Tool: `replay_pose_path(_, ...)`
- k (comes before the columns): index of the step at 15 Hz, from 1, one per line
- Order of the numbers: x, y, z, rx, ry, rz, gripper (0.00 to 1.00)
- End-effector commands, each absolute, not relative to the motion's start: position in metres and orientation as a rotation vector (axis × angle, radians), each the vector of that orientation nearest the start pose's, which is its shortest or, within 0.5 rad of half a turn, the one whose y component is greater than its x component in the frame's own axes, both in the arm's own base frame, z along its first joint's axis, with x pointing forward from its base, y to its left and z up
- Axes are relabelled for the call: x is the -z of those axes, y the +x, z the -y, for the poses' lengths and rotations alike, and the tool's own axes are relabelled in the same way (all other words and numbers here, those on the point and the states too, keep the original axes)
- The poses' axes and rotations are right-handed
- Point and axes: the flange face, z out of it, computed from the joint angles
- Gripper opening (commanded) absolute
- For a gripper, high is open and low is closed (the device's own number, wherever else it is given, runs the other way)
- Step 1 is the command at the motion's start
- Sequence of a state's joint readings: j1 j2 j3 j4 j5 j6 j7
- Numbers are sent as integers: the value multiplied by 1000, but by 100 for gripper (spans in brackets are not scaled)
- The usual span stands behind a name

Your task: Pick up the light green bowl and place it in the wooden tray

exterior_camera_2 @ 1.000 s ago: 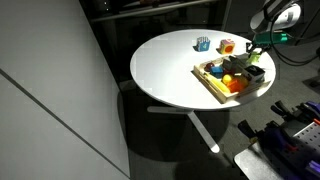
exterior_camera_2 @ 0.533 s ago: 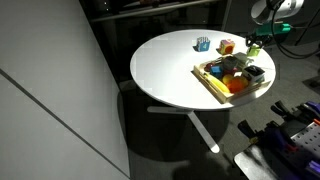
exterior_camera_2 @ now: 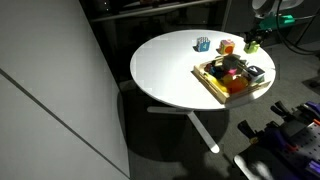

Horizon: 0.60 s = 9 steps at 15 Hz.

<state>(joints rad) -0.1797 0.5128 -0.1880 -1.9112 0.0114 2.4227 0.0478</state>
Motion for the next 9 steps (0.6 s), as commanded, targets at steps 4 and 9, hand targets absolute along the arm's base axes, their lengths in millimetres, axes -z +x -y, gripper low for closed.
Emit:
replay_pose_path(4,-246,569,182,45,-3201,-311,29)
replay_pose_path(9,-241,566,159,99,-3202,-193,29)
